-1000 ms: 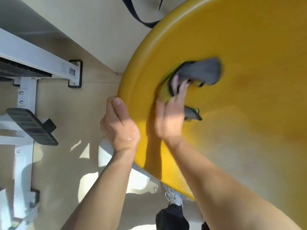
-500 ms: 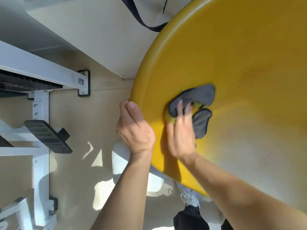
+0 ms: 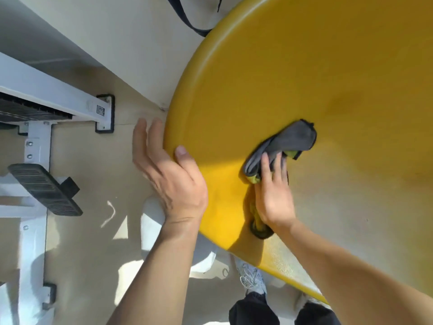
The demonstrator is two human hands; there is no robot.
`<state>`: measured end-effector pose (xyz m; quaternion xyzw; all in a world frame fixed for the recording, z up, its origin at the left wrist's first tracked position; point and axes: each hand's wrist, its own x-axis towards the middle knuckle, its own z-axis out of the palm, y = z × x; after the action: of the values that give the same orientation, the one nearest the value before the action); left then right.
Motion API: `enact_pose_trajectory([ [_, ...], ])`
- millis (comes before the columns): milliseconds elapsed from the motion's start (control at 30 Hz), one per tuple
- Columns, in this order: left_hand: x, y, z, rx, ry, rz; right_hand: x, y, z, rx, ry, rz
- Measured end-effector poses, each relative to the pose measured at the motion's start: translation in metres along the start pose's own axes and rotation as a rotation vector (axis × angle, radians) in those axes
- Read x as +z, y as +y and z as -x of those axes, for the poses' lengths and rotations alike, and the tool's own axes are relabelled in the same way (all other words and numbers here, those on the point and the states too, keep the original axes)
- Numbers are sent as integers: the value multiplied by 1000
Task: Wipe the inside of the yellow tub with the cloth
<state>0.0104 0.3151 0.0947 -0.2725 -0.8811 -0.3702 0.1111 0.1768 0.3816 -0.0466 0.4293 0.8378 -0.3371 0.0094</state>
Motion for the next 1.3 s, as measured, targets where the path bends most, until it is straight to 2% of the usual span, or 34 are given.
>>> enact_pose_trajectory([
  [67, -6, 11, 23, 167, -69, -223, 10, -17, 30, -155, -191, -15],
  [133, -11, 15, 51, 310, -243, -324, 11, -33, 35, -332, -246, -47],
  [167, -13, 11, 64, 368, -342, -365, 7, -37, 25, -393, -223, -65],
  [233, -14, -6, 87, 450, -524, -483, -2, -33, -10, -452, -69, -30],
  [300, -15, -27, 104, 494, -641, -615, -18, -19, -50, -326, 138, -13],
  [367, -17, -41, 113, 538, -717, -719, -28, -6, -69, -136, 211, -14],
  [433, -16, -46, 117, 558, -752, -770, -19, 7, -50, -64, 159, 28],
  [467, -16, -45, 117, 552, -759, -784, -10, 13, -30, -107, 103, 67],
  [600, -14, -39, 118, 531, -797, -829, 22, 24, 56, -473, -91, 201],
  [667, -12, -37, 119, 529, -811, -855, 17, 32, 45, -610, -175, 277],
  [733, -10, -32, 119, 505, -811, -872, -1, 42, 4, -671, -126, 330],
  [767, -9, -31, 119, 491, -805, -882, -12, 48, -17, -631, -68, 341],
  [833, -6, -28, 120, 470, -805, -894, -30, 64, -43, -407, 18, 347],
  [900, -4, -24, 122, 436, -834, -900, -31, 75, -28, -217, 17, 311],
  [933, -2, -21, 122, 414, -853, -903, -27, 79, -8, -216, -9, 308],
  [1000, 2, -14, 122, 376, -903, -900, -21, 85, 41, -368, -89, 291],
  [1100, 12, -6, 125, 358, -957, -888, -27, 114, 65, -679, -346, 447],
  [1200, 29, -2, 132, 377, -985, -872, -46, 135, 3, -985, -200, 555],
  [1267, 42, 2, 137, 374, -997, -869, -78, 137, -58, -996, -26, 637],
  [1300, 48, 4, 138, 364, -992, -869, -100, 133, -88, -927, 68, 644],
])
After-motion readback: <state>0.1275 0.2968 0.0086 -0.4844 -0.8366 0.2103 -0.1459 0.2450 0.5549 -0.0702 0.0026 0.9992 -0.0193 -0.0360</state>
